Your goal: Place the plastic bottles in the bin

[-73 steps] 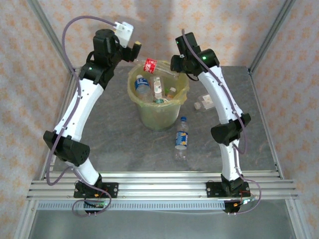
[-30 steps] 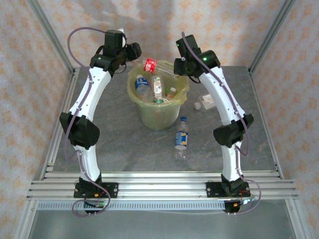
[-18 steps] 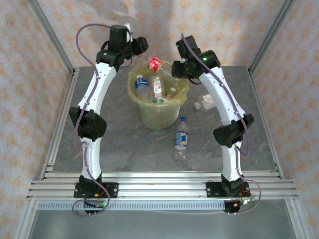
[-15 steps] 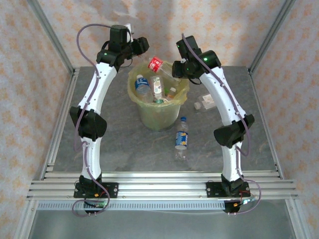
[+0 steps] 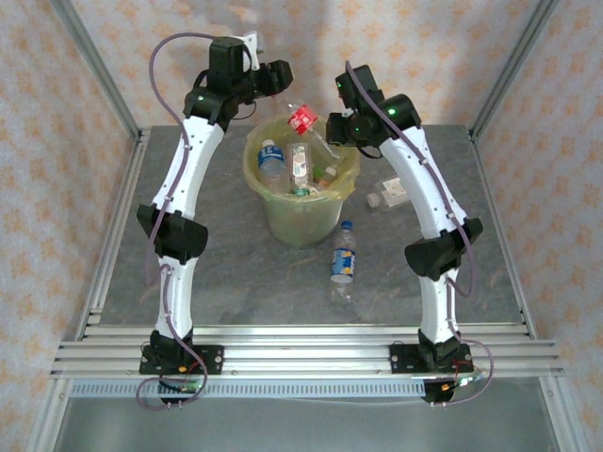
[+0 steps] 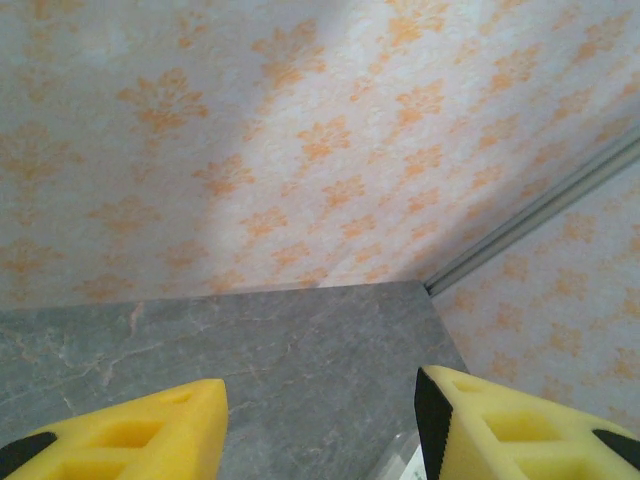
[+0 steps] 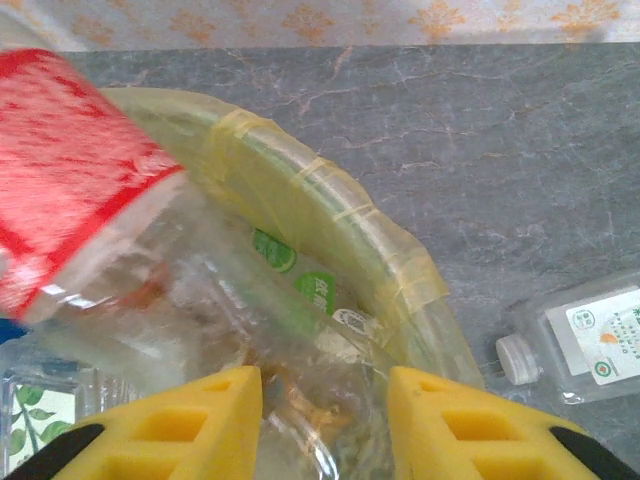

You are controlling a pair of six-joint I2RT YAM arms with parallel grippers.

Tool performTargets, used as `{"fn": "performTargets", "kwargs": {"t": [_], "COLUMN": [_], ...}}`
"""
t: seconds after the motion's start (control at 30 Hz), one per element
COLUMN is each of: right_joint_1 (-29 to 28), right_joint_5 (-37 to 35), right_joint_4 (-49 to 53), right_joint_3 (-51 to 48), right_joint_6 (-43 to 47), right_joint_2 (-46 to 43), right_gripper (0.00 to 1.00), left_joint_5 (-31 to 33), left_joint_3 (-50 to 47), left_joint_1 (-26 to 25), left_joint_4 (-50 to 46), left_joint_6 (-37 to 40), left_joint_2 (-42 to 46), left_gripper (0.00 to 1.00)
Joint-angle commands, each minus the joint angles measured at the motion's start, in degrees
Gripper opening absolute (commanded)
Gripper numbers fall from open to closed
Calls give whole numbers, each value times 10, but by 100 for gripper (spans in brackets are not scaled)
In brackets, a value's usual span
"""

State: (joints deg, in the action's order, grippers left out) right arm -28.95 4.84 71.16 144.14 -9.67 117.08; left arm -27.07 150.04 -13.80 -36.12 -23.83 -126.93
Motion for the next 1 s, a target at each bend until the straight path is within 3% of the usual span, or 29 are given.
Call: {"fn": "performTargets", "kwargs": {"t": [0.0, 0.63, 0.8, 0.97], "right_joint_1": [-3, -2, -2, -1], "right_joint_5": [10, -19, -59, -136], "right_joint_4": [12, 16, 8, -17], "right_joint_3": [17, 5, 1, -60], "right_joint_6": [14, 11, -2, -36], "right_joint_2": [-7, -12, -28, -76], "right_gripper": [39, 35, 35, 38], "left_joint_5": [-13, -81, -110, -89], "left_joint_3": [20, -37, -64, -64], "left_joint_1": [-5, -9, -21, -26], "left_joint_4": [-52, -106, -95, -124], "left_joint_6": [31, 96, 118, 151], "left_joint_2": [-14, 16, 42, 49], "left_gripper": [53, 49, 49, 56]}}
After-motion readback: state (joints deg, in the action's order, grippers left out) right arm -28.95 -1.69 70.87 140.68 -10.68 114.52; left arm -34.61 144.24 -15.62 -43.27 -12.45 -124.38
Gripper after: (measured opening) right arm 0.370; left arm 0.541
